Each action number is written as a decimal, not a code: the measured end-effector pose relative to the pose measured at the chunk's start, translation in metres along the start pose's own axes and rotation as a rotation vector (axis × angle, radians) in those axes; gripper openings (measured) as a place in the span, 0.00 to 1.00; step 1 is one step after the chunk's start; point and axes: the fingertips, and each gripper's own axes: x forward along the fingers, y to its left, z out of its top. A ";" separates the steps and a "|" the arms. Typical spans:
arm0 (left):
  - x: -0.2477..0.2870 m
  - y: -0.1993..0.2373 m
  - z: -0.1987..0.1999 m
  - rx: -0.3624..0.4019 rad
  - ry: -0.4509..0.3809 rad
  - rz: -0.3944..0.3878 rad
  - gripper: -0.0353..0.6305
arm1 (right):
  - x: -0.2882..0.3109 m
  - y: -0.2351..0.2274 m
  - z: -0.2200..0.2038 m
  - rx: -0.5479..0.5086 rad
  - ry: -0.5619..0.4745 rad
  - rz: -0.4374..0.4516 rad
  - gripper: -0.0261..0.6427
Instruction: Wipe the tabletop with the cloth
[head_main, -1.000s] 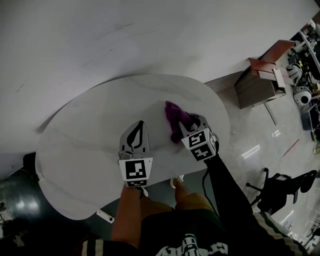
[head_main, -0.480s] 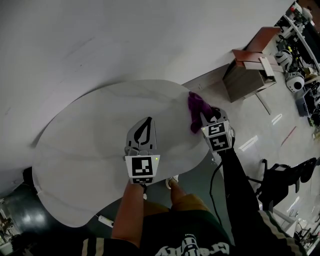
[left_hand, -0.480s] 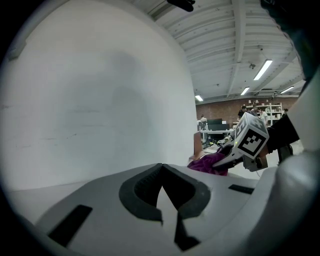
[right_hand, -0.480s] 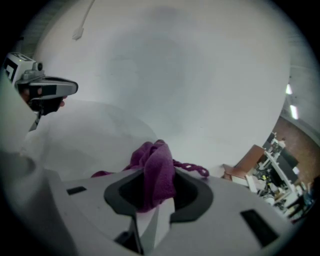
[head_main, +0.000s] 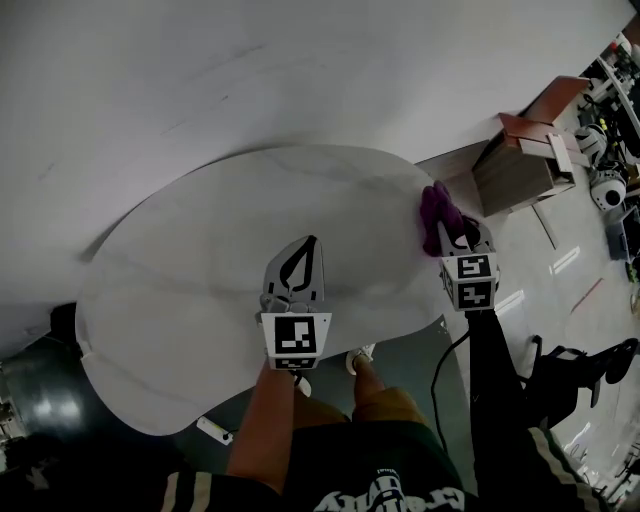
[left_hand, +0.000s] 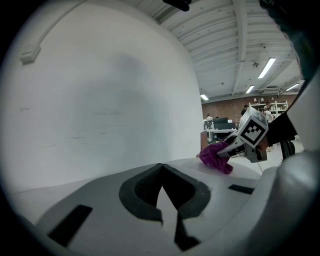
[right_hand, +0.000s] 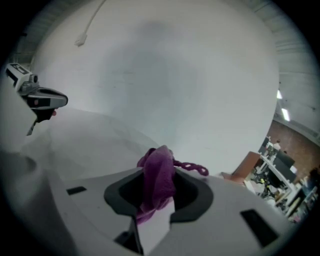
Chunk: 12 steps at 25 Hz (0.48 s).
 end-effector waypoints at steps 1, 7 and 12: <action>-0.012 0.012 -0.003 0.001 0.000 0.010 0.05 | -0.002 0.021 0.007 -0.012 -0.006 0.021 0.23; -0.103 0.088 -0.035 -0.022 0.020 0.083 0.05 | -0.021 0.188 0.051 -0.025 -0.069 0.166 0.23; -0.188 0.156 -0.066 -0.037 0.059 0.138 0.05 | -0.040 0.348 0.082 -0.013 -0.115 0.326 0.23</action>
